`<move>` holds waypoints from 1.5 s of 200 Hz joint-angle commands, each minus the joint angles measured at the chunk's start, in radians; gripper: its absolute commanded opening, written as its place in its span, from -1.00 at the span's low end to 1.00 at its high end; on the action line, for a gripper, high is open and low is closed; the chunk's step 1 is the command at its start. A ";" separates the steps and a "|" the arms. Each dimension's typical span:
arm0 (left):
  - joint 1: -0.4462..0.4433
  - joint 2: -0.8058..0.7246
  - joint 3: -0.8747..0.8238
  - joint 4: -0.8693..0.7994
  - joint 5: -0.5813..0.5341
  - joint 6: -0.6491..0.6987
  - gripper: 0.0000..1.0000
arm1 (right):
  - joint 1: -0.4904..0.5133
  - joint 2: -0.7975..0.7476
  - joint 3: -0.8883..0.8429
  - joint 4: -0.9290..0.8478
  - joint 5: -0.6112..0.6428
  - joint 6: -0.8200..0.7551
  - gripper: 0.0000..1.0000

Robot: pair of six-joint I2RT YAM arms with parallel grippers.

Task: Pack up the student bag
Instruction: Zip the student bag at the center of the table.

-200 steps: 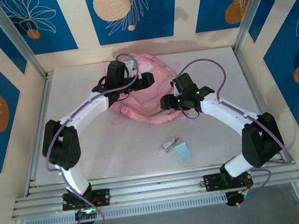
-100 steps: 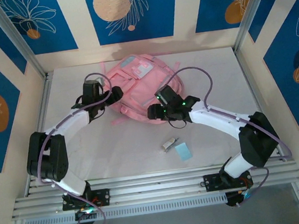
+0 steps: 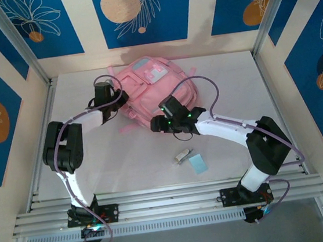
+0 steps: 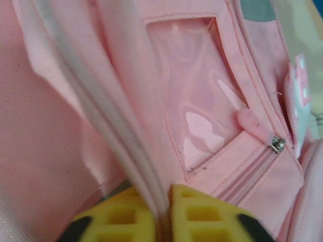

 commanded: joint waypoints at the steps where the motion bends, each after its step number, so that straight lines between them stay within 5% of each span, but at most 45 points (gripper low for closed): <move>1: 0.000 -0.033 -0.077 0.083 0.046 -0.052 -0.99 | 0.036 0.053 0.067 0.053 -0.043 0.043 0.20; 101: -0.102 -0.320 -0.488 0.353 -0.035 -0.413 -1.00 | 0.076 0.288 0.187 0.334 -0.108 0.275 -0.35; 138: -0.107 -0.358 -0.559 0.405 -0.055 -0.444 -1.00 | 0.064 0.346 0.201 0.252 0.001 0.301 -0.34; 190: -0.109 -0.381 -0.592 0.387 -0.025 -0.441 -1.00 | -0.025 0.347 0.213 0.167 0.187 0.113 -0.28; 248: -0.116 -0.370 -0.574 0.380 -0.003 -0.447 -0.77 | -0.094 0.355 0.340 0.059 0.154 -0.062 -0.23; 300: -0.130 -0.348 -0.566 0.387 -0.061 -0.464 -0.92 | -0.048 0.228 0.246 0.052 -0.055 0.181 -0.12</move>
